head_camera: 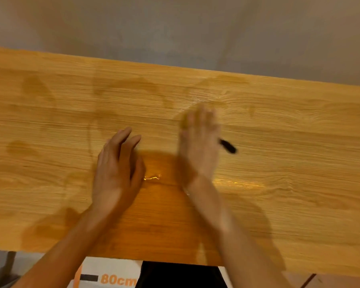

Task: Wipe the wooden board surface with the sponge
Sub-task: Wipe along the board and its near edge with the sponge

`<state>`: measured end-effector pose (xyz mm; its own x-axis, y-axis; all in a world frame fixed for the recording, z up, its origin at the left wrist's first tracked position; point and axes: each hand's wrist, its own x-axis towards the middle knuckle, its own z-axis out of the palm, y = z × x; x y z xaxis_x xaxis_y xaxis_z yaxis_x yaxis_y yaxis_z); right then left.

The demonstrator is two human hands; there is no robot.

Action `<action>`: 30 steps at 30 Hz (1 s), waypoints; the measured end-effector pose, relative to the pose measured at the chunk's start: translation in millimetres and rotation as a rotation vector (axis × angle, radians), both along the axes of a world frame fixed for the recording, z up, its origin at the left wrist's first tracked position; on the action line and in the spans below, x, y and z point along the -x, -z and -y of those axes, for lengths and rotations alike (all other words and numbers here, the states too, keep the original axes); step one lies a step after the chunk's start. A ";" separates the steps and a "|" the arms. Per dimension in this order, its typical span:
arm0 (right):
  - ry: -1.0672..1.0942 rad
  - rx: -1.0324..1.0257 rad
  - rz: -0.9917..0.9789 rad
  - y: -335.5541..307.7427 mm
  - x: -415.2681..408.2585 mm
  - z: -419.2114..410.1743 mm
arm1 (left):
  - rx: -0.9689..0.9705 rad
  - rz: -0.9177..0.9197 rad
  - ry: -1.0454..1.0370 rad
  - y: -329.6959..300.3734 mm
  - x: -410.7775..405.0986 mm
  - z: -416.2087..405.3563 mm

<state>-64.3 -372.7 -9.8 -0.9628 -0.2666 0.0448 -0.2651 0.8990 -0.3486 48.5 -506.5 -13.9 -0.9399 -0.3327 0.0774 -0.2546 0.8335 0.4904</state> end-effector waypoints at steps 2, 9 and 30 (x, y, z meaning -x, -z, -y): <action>-0.226 -0.020 -0.010 4.4 -8.1 29.1 | -0.003 0.025 0.009 -1.8 0.8 -0.9; 0.085 0.048 0.072 -12.2 38.8 -114.7 | -0.008 0.060 -0.013 -3.6 -0.4 -1.0; 0.256 0.364 0.050 -18.4 88.3 -58.6 | 0.001 -0.016 -0.066 -0.8 113.1 22.4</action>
<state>-152.7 -314.1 8.7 -0.9990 0.0057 0.0437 -0.0247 0.7496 -0.6615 -64.6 -528.8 -13.1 -0.9145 -0.3939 0.0925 -0.3013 0.8155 0.4941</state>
